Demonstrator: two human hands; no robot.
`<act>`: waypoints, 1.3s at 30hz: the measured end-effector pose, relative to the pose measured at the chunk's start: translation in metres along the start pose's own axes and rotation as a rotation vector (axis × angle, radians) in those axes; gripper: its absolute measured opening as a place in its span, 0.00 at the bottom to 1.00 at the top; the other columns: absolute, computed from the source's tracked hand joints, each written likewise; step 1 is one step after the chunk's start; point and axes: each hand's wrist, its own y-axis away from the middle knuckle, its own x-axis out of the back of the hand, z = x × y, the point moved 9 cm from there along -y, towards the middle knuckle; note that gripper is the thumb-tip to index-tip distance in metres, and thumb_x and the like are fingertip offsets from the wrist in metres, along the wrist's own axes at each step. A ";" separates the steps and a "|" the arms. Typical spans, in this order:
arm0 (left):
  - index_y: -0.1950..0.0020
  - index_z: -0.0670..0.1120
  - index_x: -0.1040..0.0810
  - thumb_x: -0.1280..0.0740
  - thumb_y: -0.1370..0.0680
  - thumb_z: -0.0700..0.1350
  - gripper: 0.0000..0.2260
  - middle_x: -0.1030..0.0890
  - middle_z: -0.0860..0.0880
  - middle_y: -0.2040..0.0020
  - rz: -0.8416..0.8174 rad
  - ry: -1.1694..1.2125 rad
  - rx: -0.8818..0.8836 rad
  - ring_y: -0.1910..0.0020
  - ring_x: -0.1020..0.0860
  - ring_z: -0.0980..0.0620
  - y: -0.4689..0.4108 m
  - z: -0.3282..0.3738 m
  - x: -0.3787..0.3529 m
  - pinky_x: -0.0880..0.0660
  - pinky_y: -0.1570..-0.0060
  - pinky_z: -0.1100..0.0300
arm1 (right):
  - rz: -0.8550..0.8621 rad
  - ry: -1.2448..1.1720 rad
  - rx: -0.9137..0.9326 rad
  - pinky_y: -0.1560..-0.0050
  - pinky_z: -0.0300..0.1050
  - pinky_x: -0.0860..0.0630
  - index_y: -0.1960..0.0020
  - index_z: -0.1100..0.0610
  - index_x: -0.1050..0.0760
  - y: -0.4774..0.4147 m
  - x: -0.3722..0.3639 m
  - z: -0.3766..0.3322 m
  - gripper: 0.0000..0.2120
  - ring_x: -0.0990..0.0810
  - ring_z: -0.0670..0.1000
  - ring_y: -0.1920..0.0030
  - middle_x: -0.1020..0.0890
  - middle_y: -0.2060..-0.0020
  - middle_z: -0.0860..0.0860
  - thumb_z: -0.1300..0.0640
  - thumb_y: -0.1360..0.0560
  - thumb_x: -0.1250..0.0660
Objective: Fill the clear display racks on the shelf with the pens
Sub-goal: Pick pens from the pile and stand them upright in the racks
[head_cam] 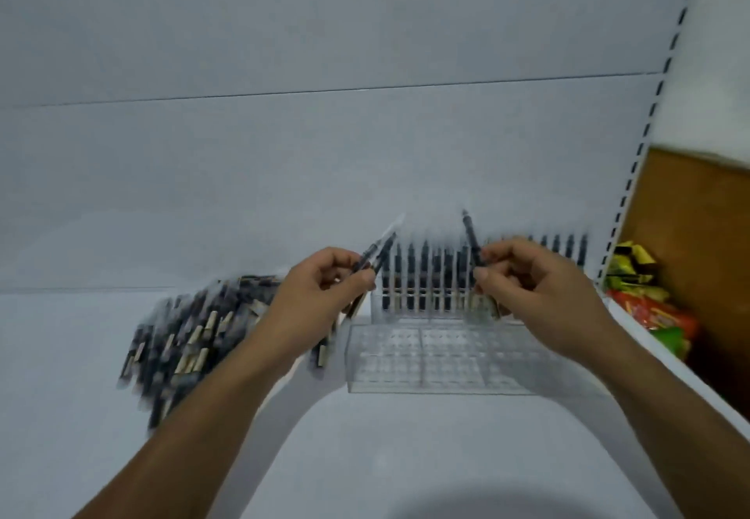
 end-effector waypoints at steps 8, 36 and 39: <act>0.49 0.48 0.20 0.30 0.23 0.46 0.05 0.16 0.47 0.60 -0.270 0.156 -0.015 0.68 0.23 0.61 -0.040 0.024 -0.128 0.30 0.70 0.71 | 0.316 0.028 -0.024 0.61 0.54 0.22 0.50 0.52 0.24 -0.025 0.111 0.063 0.04 0.20 0.62 0.59 0.19 0.62 0.60 0.59 0.22 0.32; 0.47 0.46 0.22 0.32 0.23 0.43 0.06 0.14 0.49 0.58 -0.258 0.350 -0.022 0.69 0.22 0.64 -0.048 0.009 -0.168 0.30 0.70 0.74 | -0.009 0.652 -0.212 0.66 0.40 0.33 0.56 0.45 0.21 -0.035 0.061 0.108 0.06 0.26 0.43 0.64 0.24 0.66 0.41 0.43 0.26 0.31; 0.45 0.44 0.22 0.32 0.23 0.43 0.07 0.15 0.49 0.58 -0.262 0.358 -0.022 0.68 0.21 0.64 -0.048 0.008 -0.168 0.30 0.70 0.74 | 0.006 0.650 -0.229 0.65 0.41 0.31 0.56 0.45 0.19 -0.030 0.068 0.104 0.08 0.26 0.43 0.65 0.23 0.67 0.42 0.41 0.26 0.31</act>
